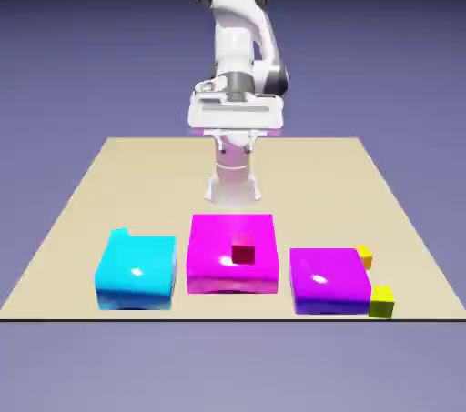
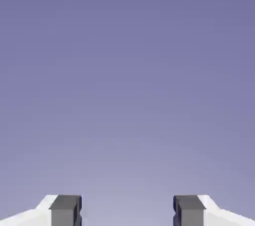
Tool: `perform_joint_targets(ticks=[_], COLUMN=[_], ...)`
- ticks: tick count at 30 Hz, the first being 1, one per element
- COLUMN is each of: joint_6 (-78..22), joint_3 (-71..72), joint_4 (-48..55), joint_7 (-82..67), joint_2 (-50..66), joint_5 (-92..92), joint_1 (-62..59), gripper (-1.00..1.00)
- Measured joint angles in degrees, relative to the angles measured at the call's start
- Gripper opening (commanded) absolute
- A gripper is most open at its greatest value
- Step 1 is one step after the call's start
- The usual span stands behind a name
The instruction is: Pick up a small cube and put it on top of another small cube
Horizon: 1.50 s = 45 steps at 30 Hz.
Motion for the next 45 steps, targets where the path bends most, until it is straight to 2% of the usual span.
perform_joint_targets(ticks=[24,29,30,32,36,38,45], joint_6=[-29.8,-22.8,-21.7,-21.7,-28.8,-29.2,-43.1], joint_3=[10.4,6.6,6.1,6.1,9.9,11.7,-0.5], joint_4=[26.8,27.9,28.0,28.0,27.0,29.8,27.1], joint_7=[-32.4,-28.8,-28.3,-28.3,-32.0,-35.1,-27.0], joint_2=[49.2,57.5,58.7,58.7,50.5,48.9,34.4], joint_5=[-21.1,-25.9,-26.6,-26.6,-21.7,-24.2,-13.7], joint_1=[33.0,34.9,35.1,35.1,33.2,35.3,19.2], gripper=[0.00,0.00,-1.00,-1.00,-1.00,-1.00,-1.00])
